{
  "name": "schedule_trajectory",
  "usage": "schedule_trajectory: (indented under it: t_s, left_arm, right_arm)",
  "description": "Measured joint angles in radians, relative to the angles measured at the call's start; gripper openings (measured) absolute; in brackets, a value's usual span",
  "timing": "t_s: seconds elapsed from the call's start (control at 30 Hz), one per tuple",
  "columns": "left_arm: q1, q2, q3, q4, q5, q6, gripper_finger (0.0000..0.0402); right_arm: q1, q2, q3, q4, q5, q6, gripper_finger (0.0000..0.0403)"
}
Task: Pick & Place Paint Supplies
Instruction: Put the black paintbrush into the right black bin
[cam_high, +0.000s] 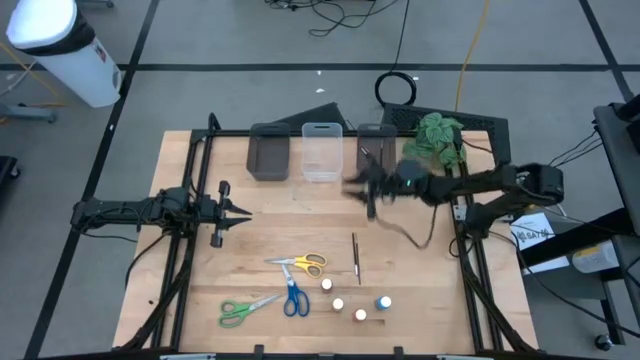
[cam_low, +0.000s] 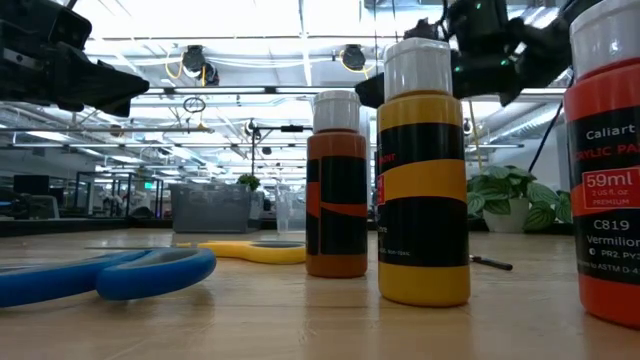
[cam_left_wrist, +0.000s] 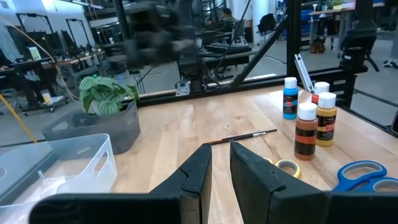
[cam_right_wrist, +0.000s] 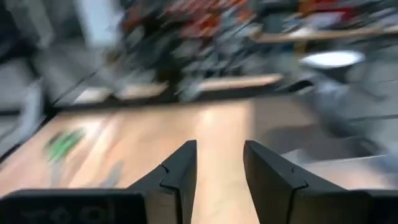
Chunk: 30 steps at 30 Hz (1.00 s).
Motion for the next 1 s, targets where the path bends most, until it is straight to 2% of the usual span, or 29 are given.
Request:
schedule_trajectory:
  t_s: [0.2, 0.37, 0.47, 0.67, 0.8, 1.0]
  left_arm:
    - [0.0, 0.0, 0.0, 0.0, 0.0, 0.0, 0.0072]
    - [0.0, 0.0, 0.0, 0.0, 0.0, 0.0, 0.0072]
    - [0.0, 0.0, 0.0, 0.0, 0.0, 0.0, 0.0072]
    - [0.0, 0.0, 0.0, 0.0, 0.0, 0.0, 0.0072]
    - [0.0, 0.0, 0.0, 0.0, 0.0, 0.0, 0.0072]
    - [0.0, 0.0, 0.0, 0.0, 0.0, 0.0, 0.0072]
  right_arm:
    - [0.247, 0.096, -0.001, -0.187, 0.079, -0.119, 0.0102]
    - [0.364, 0.212, -0.001, -0.199, 0.08, -0.132, 0.005]
    - [0.385, 0.248, 0.0, -0.22, 0.08, -0.122, 0.0009]
    - [0.392, 0.295, 0.0, -0.3, 0.056, -0.017, 0.0011]
    - [0.402, 0.294, 0.001, -0.377, 0.031, -0.011, 0.0002]
    - [0.395, 0.248, 0.002, -0.508, 0.139, 0.0, 0.0001]
